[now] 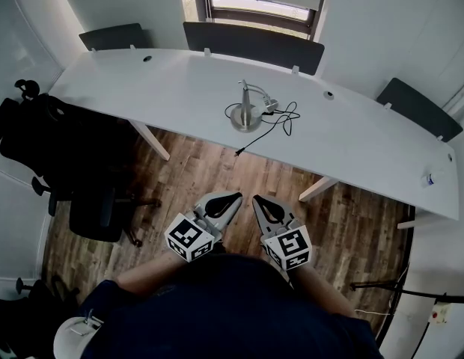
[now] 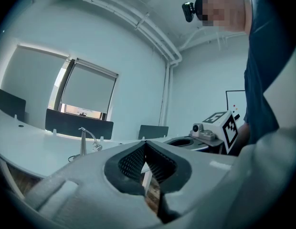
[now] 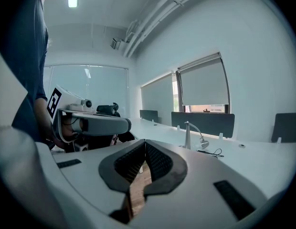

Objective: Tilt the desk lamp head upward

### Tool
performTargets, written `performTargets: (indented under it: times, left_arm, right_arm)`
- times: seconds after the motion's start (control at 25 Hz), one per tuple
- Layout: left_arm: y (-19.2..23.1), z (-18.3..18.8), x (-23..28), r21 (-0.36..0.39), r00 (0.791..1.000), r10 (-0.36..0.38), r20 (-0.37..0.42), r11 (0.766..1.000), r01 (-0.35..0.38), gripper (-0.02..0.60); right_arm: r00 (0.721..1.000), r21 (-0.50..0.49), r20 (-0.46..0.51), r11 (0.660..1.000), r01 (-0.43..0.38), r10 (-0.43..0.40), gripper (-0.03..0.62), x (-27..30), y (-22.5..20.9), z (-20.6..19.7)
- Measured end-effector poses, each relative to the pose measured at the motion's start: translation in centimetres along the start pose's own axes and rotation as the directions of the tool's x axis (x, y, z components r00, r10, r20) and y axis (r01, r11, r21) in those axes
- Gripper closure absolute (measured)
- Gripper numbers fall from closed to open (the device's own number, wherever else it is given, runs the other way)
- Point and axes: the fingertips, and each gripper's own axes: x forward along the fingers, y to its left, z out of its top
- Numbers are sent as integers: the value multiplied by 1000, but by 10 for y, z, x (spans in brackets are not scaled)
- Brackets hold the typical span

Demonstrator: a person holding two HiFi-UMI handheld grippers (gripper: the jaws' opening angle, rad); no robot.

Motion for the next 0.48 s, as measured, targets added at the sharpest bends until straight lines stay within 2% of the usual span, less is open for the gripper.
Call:
performTargets:
  times: [0.2, 0.48]
  left_arm:
    - [21, 7, 15, 4, 1000, -6, 21, 1000, 6, 575]
    - [87, 18, 47, 0, 999, -25, 39, 1000, 25, 575]
  right_arm:
    - [1000, -15, -7, 1000, 13, -13, 583, 17, -16, 3]
    - [996, -42, -46, 997, 69, -71, 583, 63, -55, 15]
